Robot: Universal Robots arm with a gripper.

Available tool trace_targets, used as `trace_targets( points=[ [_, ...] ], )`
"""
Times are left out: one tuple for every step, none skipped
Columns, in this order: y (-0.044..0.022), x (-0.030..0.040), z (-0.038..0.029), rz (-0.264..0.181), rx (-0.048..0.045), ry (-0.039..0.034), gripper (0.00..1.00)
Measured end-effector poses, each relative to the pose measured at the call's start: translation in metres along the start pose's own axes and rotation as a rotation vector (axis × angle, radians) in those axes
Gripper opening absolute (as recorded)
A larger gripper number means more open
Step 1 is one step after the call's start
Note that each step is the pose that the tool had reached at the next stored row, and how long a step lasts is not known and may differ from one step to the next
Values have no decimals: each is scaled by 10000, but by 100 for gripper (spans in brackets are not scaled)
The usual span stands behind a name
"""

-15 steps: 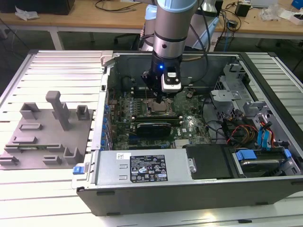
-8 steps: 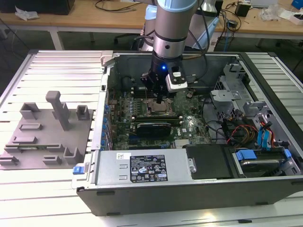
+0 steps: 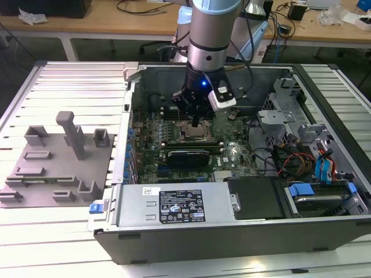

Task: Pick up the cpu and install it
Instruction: 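Close the cpu cover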

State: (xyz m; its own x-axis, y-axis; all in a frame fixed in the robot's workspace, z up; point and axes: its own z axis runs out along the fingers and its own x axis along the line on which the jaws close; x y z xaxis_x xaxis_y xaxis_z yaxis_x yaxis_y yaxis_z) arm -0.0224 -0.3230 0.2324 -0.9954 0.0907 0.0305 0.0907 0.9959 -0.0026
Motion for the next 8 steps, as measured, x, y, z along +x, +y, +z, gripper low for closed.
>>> trace_targets(
  points=[
    [0,0,0,-310,10,0,11],
    [0,0,0,-494,15,-1,11],
    [0,0,0,-664,20,-1,11],
    [0,0,1,-870,26,-3,11],
    [0,0,1,-1049,32,-3,11],
    [0,0,1,-1382,42,-3,11],
    [0,0,1,-1518,46,-4,11],
    [0,0,1,-1599,50,-4,11]
  ],
)
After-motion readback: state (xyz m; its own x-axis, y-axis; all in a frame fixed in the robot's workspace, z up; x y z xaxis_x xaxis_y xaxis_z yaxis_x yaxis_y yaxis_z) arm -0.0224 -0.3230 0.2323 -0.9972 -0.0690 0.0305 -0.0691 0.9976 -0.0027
